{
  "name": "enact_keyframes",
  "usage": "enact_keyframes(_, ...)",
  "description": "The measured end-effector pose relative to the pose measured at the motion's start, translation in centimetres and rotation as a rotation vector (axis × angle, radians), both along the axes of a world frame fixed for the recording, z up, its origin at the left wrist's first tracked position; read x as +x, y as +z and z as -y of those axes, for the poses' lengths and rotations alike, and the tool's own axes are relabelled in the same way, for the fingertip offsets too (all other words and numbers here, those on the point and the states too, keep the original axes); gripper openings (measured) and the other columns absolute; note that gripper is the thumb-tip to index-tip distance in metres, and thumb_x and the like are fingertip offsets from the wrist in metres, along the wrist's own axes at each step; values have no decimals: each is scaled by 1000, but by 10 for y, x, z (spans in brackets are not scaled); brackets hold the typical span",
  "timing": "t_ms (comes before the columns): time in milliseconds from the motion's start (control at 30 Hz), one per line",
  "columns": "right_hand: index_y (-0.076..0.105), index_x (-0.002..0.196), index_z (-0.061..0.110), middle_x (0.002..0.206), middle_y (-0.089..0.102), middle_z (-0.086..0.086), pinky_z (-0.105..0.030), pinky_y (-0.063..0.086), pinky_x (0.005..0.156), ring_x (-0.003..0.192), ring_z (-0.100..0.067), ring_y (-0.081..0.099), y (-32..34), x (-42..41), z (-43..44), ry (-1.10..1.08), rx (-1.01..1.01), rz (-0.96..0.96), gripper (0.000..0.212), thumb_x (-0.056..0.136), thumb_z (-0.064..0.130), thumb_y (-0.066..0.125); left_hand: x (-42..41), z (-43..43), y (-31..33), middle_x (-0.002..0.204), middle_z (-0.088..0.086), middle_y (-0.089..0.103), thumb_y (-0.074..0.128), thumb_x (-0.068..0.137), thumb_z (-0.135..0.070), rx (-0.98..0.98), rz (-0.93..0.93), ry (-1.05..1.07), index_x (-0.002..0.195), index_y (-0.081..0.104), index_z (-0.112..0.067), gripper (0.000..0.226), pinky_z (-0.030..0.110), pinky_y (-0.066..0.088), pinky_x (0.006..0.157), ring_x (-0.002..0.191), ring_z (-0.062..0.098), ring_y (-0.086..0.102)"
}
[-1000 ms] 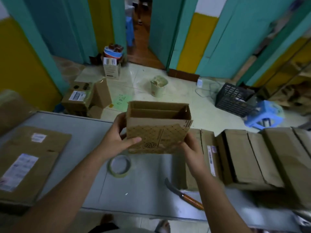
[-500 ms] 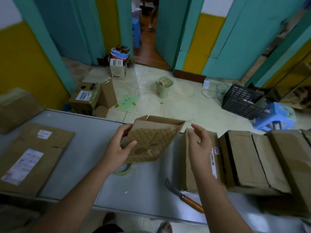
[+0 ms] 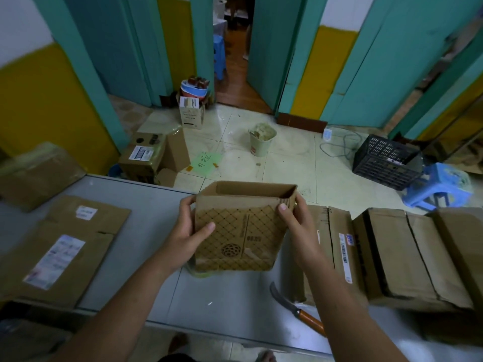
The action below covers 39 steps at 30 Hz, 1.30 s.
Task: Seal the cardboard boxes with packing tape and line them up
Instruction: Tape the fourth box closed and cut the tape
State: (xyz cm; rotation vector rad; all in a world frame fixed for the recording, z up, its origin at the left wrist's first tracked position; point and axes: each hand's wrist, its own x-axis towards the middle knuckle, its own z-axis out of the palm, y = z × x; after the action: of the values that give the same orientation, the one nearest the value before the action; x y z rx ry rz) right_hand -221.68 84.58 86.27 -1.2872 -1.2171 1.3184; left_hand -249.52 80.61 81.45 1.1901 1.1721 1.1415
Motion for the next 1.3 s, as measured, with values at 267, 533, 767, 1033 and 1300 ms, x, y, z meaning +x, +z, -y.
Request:
enact_keyframes(267,36,160,42,160,46,8,-55,38,121,147,-15,45,0,-10,18,-12,25,-41,77,90,67,58,17,2,17,138,-18,63,64,99,-60,146,-76,83,148,26,-56,62,18,53,100,130,11,62)
enact_keyframes(533,44,151,34,135,66,3,-55,54,102,125,-23,64,-9,-19,35,-185,160,-96,54,101,45,61,24,7,16,160,-33,39,56,99,-67,121,-97,87,158,12,-66,74,35,38,119,148,0,43)
enact_keyframes(767,65,128,27,117,73,7,-21,58,85,108,-10,69,-10,-14,40,-167,141,40,26,109,37,50,29,9,12,153,-26,51,54,101,-64,91,-126,79,155,24,-66,62,26,46,113,142,2,50)
enact_keyframes(1033,67,113,27,109,73,5,-23,57,79,101,-12,69,-3,-15,39,-147,136,60,24,108,42,49,30,7,14,133,-30,64,53,99,-63,44,-140,93,131,45,-77,36,5,47,95,126,-7,60)
enact_keyframes(1300,64,97,32,107,60,-6,-18,47,84,98,-12,59,-4,-25,32,-172,227,114,20,96,45,48,35,7,28,128,-39,63,46,97,-64,37,-119,189,130,50,-73,34,3,45,94,124,-15,57)
